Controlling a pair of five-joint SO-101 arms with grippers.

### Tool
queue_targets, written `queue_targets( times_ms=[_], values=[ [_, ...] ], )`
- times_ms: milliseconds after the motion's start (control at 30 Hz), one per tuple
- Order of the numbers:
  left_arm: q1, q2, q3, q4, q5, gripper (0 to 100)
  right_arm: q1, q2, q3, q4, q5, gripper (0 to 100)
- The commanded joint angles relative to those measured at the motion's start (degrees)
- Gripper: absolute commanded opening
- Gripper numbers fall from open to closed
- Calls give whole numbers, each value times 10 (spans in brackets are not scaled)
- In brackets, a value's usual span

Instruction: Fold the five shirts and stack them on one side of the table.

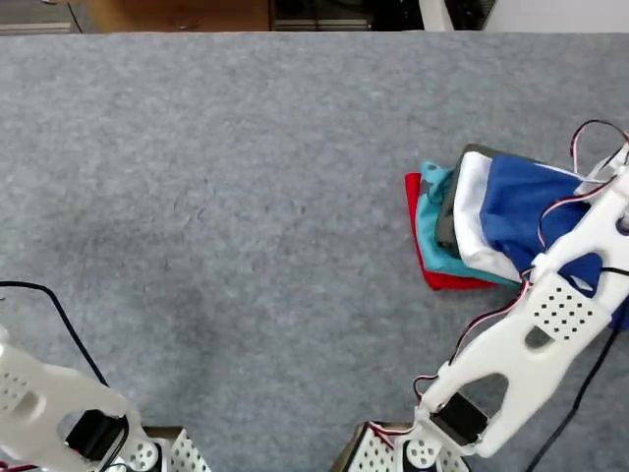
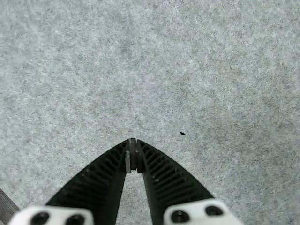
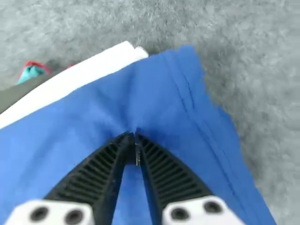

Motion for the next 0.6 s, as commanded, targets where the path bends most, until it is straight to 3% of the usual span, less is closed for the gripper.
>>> queue_targets(
  times_ms=[0,200,433,567],
  values=[
    [0,-35,-25,5,-4,19,2,-25,-75,36,-2,19],
    [2,-34,-25,5,-4,19,-22,-139,45,39,41,19],
    [25,-34,-24,5,-3,19,-84,-404,454,20,47,19],
    [27,-34,-24,5,-3,19,-103,-468,681,-105,48,19]
  ],
)
